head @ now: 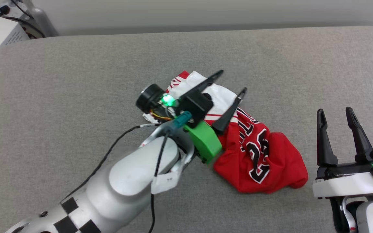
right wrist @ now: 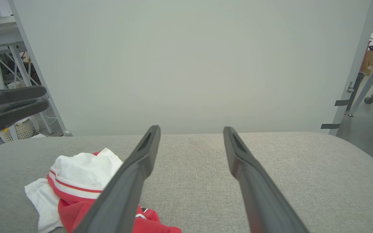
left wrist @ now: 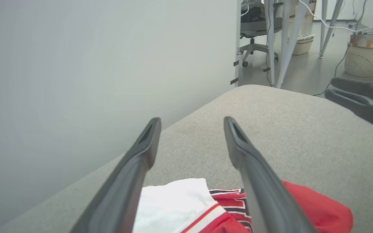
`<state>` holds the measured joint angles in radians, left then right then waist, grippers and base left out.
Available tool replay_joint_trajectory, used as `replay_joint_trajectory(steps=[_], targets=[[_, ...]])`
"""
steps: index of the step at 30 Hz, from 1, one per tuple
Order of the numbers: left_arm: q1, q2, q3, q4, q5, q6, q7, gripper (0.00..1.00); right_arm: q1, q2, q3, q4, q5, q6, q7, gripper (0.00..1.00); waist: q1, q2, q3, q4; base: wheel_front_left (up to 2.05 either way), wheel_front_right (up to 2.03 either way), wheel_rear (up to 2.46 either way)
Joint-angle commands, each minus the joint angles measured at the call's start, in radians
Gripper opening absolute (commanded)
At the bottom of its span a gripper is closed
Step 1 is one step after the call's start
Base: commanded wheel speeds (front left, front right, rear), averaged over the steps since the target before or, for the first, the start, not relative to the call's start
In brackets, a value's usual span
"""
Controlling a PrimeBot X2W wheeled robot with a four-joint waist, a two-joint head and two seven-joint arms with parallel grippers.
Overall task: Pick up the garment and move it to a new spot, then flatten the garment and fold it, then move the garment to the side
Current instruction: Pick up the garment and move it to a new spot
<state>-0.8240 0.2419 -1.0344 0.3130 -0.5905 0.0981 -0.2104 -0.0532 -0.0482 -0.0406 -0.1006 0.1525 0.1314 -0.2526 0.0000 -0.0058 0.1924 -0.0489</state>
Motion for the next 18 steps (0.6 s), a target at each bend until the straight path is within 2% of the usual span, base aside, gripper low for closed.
replay_joint_trajectory(steps=[1, 8, 11, 15, 18], targets=[[0.027, 0.022, 0.027, 0.001, 0.0, 0.029, -0.02, 1.0, 0.018, -0.002, -0.002, 0.004, -0.006, -0.001, -0.009, 1.0, 0.0, 0.0058, -0.037, 0.037, 0.0, 0.0, 0.0], [0.129, 0.1, 0.168, -0.043, 0.014, 0.143, -0.05, 1.0, 0.038, -0.002, -0.009, 0.01, -0.012, -0.001, -0.009, 1.0, 0.0, 0.0058, -0.063, 0.056, 0.0, 0.0, 0.0], [0.197, 0.123, 0.262, -0.102, 0.04, 0.183, -0.051, 1.0, 0.047, -0.002, -0.012, 0.013, -0.013, -0.001, -0.009, 1.0, 0.0, 0.0058, -0.072, 0.062, 0.0, 0.0, 0.0], [0.308, 0.147, 0.383, -0.166, 0.086, 0.219, -0.051, 1.0, 0.055, -0.002, -0.013, 0.019, -0.015, -0.001, -0.009, 1.0, 0.0, 0.0058, -0.086, 0.065, 0.0, 0.0, 0.0], [0.393, 0.154, 0.463, -0.199, 0.118, 0.23, -0.051, 1.0, 0.062, -0.002, -0.013, 0.023, -0.018, -0.001, -0.009, 1.0, 0.0, 0.0058, -0.098, 0.065, 0.0, 0.0, 0.0]])
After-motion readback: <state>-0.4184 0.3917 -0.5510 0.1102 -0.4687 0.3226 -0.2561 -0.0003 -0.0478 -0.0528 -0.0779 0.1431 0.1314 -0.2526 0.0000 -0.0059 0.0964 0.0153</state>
